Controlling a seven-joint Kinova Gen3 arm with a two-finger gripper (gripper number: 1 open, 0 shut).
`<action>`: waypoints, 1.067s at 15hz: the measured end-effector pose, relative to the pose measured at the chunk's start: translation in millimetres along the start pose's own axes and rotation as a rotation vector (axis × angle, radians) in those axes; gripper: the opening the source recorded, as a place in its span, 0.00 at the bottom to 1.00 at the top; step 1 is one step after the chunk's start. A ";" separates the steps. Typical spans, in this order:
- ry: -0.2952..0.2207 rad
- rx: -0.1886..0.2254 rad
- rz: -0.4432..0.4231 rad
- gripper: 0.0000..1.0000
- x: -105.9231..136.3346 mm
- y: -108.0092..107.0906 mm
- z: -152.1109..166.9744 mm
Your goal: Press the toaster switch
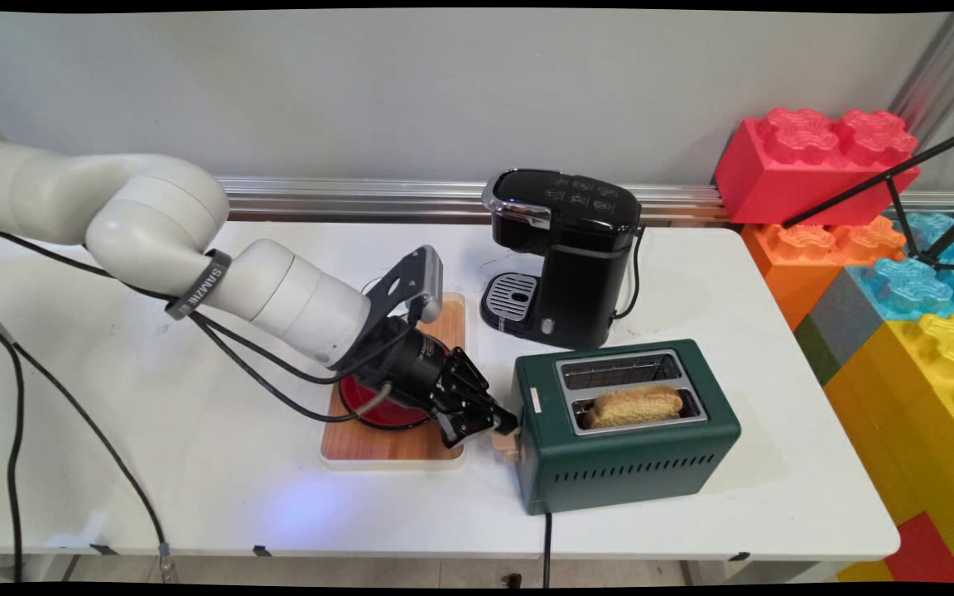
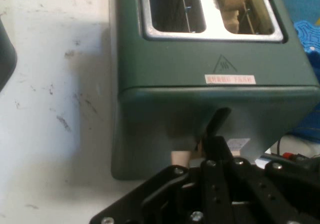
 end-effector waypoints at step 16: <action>-0.035 0.003 0.004 0.00 6.8 -2.5 7.5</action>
